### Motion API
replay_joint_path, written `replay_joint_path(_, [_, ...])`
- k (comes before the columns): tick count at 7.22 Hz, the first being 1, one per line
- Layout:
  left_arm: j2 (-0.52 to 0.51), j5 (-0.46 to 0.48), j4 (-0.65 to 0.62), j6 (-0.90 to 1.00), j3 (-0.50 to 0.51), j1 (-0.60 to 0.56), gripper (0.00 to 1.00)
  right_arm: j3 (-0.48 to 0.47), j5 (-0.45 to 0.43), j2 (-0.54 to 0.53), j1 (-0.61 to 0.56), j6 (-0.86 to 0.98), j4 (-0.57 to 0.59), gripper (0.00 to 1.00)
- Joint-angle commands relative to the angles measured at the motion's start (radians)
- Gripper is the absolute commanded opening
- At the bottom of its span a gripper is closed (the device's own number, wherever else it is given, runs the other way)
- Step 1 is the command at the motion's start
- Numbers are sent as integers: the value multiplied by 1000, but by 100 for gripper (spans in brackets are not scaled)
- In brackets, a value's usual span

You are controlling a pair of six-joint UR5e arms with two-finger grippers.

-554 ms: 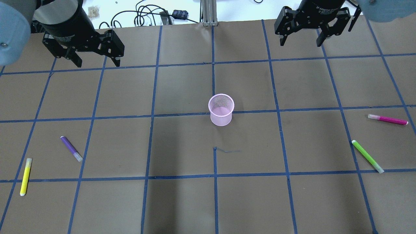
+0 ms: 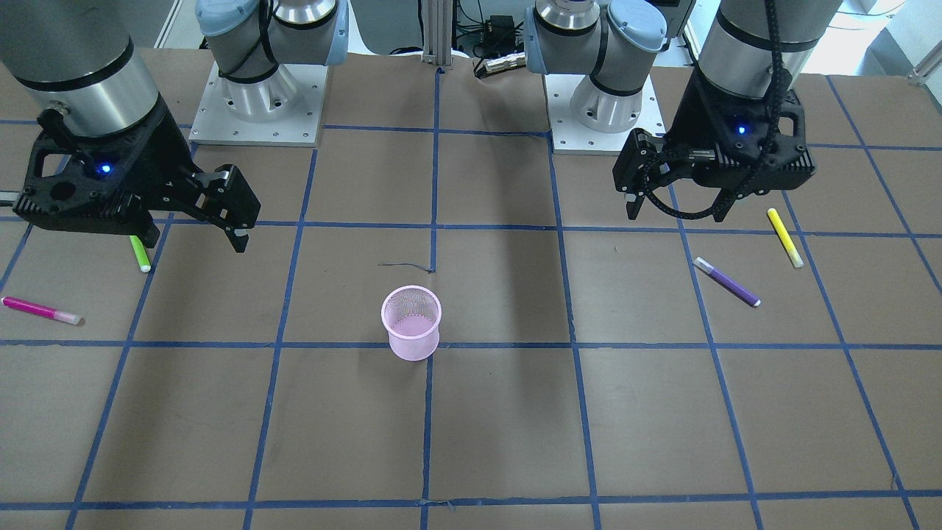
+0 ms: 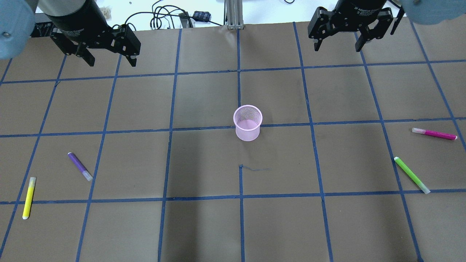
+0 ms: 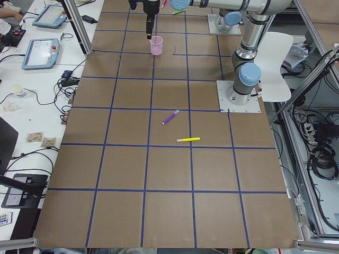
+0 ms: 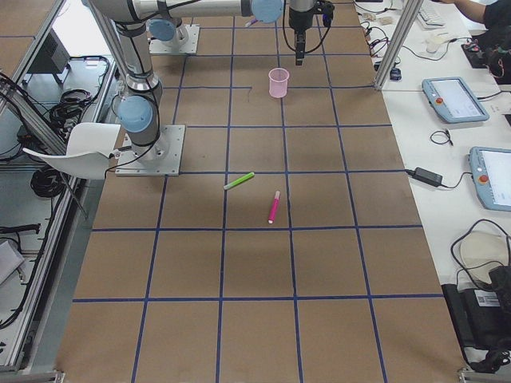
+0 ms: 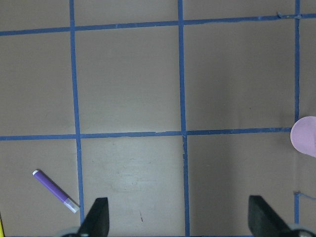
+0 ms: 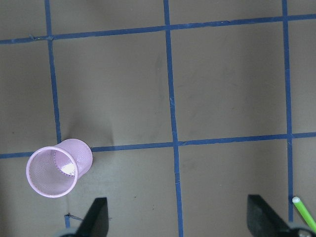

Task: Insert purple and pink pens into pink cup

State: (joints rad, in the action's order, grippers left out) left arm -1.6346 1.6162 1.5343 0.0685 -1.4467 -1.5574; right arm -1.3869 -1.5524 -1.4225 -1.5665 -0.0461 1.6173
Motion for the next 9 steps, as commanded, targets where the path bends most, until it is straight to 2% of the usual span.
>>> replay_joint_path(1, [2, -1, 3, 4, -10, 3, 100, 2, 9, -1, 101, 198, -16, 100])
replay_joint_path(3, [2, -54, -5, 13, -23, 5, 100, 2, 2, -25, 315, 661, -109, 100])
replay_joint_path(5, [6, -51, -6, 14, -43, 43, 100, -14, 14, -12, 545, 1124, -109, 100])
replay_joint_path(7, [1, -55, 4, 16, -84, 115, 100, -23, 31, 57, 685, 1528, -100, 100])
replay_joint_path(8, [-1, -61, -6, 17, -145, 181, 100, -23, 94, 106, 732, 1747, -67, 100])
replay_joint_path(9, [-1, -62, -5, 24, -196, 260, 100, -21, 104, 169, 781, 1901, -68, 100])
